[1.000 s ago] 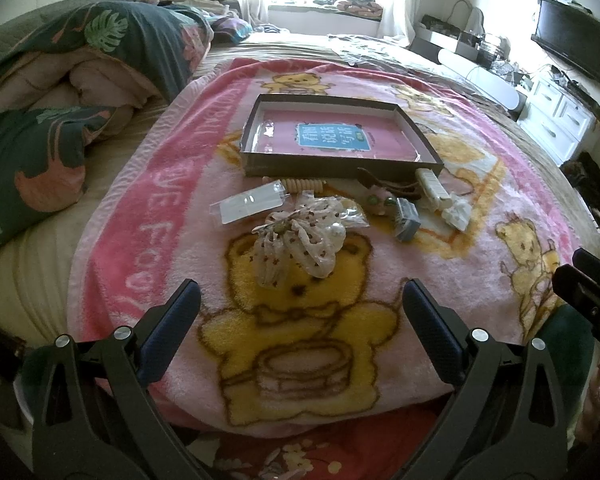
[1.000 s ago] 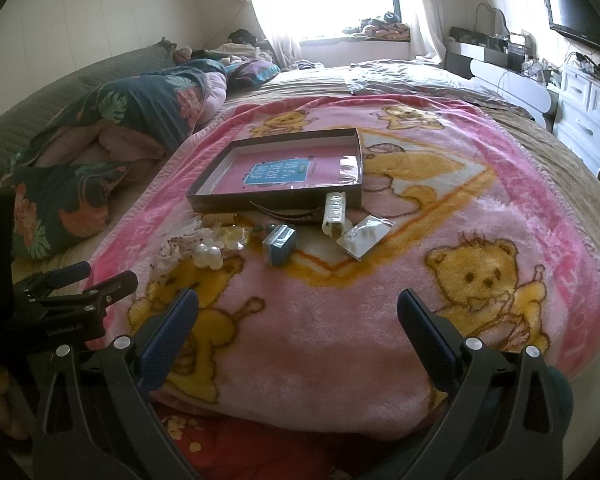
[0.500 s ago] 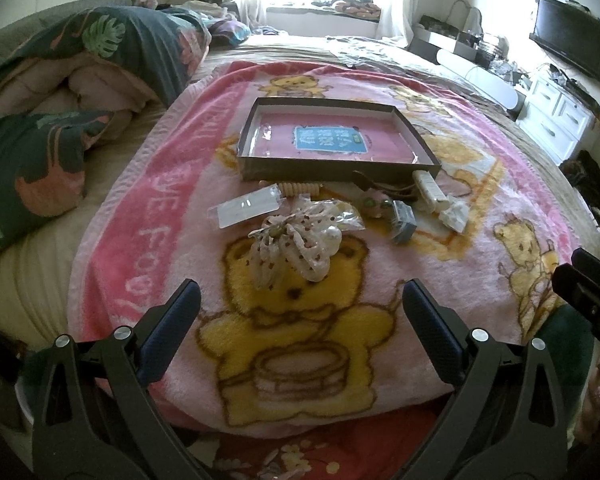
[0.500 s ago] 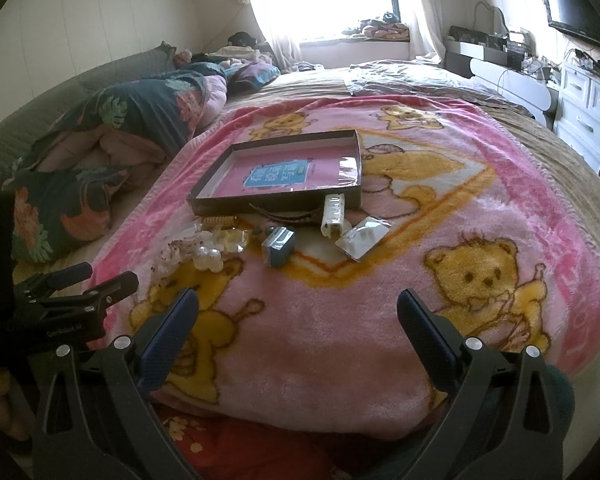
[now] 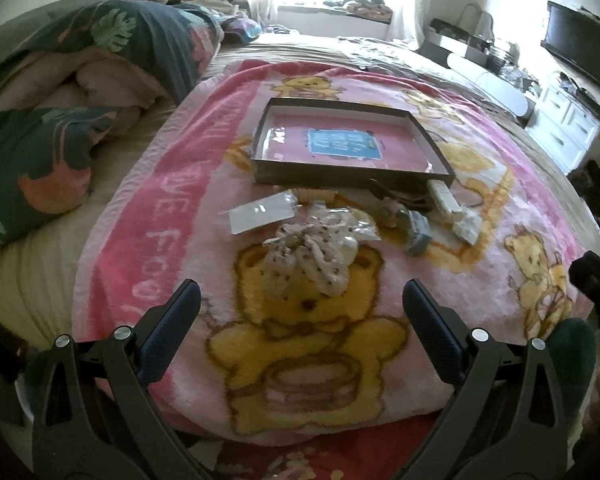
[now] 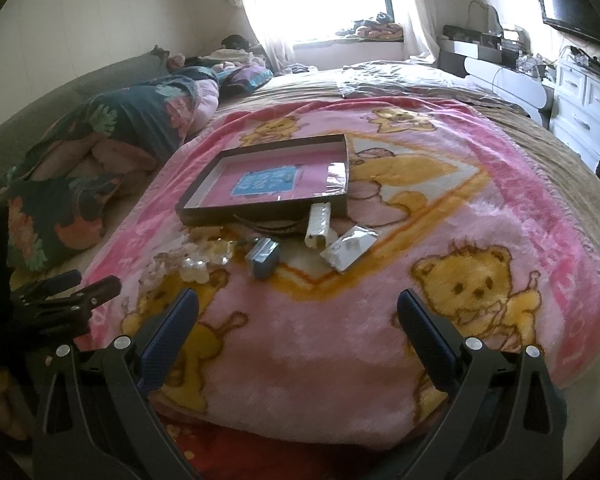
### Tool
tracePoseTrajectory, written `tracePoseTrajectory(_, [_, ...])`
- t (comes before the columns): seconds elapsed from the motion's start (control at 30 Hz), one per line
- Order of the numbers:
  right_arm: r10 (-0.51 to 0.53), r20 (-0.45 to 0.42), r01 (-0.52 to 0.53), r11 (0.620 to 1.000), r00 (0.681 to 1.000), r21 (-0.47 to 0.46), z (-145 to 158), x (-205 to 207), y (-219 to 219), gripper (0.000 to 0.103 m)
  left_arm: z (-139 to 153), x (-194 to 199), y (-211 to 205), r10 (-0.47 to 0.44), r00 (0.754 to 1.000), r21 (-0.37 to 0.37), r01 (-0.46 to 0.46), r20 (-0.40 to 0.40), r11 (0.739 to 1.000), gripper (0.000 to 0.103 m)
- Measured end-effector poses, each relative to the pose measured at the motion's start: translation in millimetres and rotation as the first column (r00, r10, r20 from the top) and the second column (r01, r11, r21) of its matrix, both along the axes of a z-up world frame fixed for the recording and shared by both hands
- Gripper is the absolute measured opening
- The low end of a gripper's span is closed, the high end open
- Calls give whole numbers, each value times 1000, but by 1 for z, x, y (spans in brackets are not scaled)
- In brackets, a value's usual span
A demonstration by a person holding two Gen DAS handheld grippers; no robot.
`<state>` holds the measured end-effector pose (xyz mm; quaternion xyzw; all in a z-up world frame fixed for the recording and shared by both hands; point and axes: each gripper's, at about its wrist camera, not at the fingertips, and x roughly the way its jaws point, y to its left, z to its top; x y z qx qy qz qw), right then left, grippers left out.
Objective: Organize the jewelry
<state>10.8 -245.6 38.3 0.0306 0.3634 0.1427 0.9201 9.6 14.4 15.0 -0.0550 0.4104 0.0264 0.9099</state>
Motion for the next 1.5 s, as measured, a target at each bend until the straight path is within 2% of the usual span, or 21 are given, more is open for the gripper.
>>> tracePoseTrajectory(0.3, [-15, 6, 15, 1000, 1000, -13, -1, 29, -12, 99, -1, 5, 23, 43, 999, 3, -43, -2, 999, 95])
tracePoseTrajectory(0.47, [-1, -5, 1, 1000, 1000, -26, -4, 50, -10, 99, -7, 14, 32, 28, 999, -6, -29, -41, 1000, 95])
tracePoseTrajectory(0.6, [9, -16, -9, 999, 1000, -51, -10, 67, -7, 99, -16, 24, 30, -26, 997, -27, 24, -76, 999, 95])
tracePoseTrajectory(0.67, [17, -32, -18, 999, 999, -44, -13, 75, -5, 99, -20, 31, 26, -73, 994, -66, 68, -85, 996, 95])
tracePoseTrajectory(0.73, [27, -45, -30, 998, 999, -57, -19, 85, -2, 99, -23, 35, 20, -118, 991, -90, 112, -70, 990, 95])
tracePoseTrajectory(0.8, [32, -49, -35, 997, 998, -75, -22, 92, 1, 99, -30, 43, 10, -140, 986, -74, 134, -85, 988, 95])
tracePoseTrajectory(0.9, [38, -63, -44, 994, 997, -102, -28, 104, 5, 99, -39, 53, 4, -165, 981, -95, 156, -99, 983, 94])
tracePoseTrajectory(1.0, [52, -86, -62, 990, 995, -124, -37, 117, 10, 99, -49, 64, -4, -163, 979, -43, 159, -124, 986, 93])
tracePoseTrajectory(1.1, [50, -101, -65, 987, 994, -147, -47, 132, 14, 99, -57, 70, -7, -166, 974, 1, 168, -152, 986, 84])
tracePoseTrajectory(1.27, [42, -141, -64, 985, 989, -162, -64, 157, 22, 95, -66, 73, 1, -191, 968, -24, 190, -163, 981, 48])
tracePoseTrajectory(1.33, [48, -167, -76, 983, 985, -166, -73, 167, 27, 80, -65, 74, 4, -202, 968, -32, 200, -148, 979, 40])
tracePoseTrajectory(1.4, [54, -202, -87, 984, 978, -156, -81, 177, 31, 75, -64, 75, 8, -223, 965, -66, 215, -136, 974, 31])
tracePoseTrajectory(1.5, [51, -239, -87, 986, 970, -143, -92, 187, 34, 66, -61, 78, 12, -223, 967, -66, 216, -122, 974, 23])
